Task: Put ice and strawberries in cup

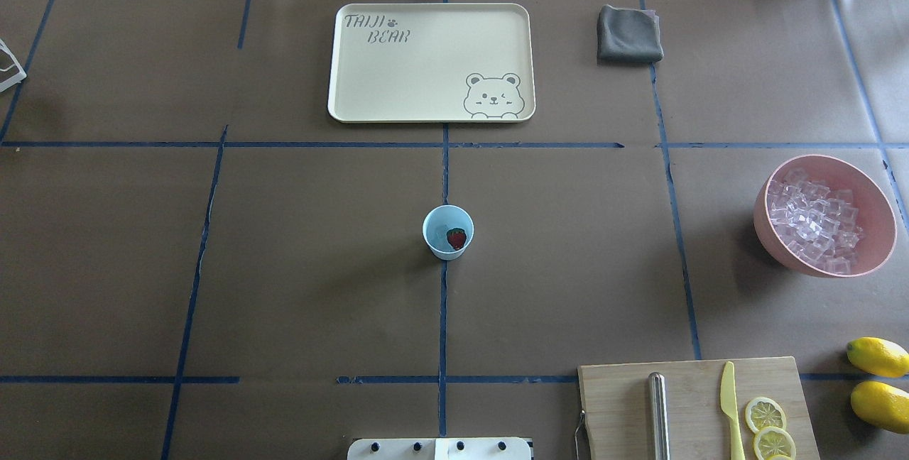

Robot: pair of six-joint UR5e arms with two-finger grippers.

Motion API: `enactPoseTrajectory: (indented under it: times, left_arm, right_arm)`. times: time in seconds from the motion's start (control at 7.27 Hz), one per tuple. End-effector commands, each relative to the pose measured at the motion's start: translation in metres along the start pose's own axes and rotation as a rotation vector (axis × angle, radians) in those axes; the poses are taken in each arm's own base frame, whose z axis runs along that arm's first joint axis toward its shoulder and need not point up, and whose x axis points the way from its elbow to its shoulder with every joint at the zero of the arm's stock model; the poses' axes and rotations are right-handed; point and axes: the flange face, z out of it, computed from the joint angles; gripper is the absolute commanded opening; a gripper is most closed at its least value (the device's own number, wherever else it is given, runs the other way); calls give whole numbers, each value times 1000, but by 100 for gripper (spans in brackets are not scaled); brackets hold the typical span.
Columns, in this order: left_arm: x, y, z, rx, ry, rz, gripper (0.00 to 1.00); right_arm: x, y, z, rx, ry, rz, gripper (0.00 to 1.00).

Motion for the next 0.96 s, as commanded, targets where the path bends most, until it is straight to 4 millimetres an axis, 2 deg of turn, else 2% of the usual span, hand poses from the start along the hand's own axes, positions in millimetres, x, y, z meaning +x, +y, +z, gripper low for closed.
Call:
enactPoseTrajectory:
  times: [0.0,0.14,0.28,0.69,0.83]
  left_arm:
    - [0,-1,2,-4,-4,-4,100]
    - [1,-1,1,-2,-4,-1,100]
    - [-1,0,2,-5,-4,-5,100]
    - [0,0,1,-4,-2,-5,100]
    - [2,0,0,0,-2,-1,100]
  right_arm:
    - [9,43,16,98,33,-101,100]
    - [10,49,14,175,87,-173,100]
    - [13,41,15,161,99,-154,100]
    - [19,2,5,-44,129,23,100]
    - [21,10,10,-76,112,50,100]
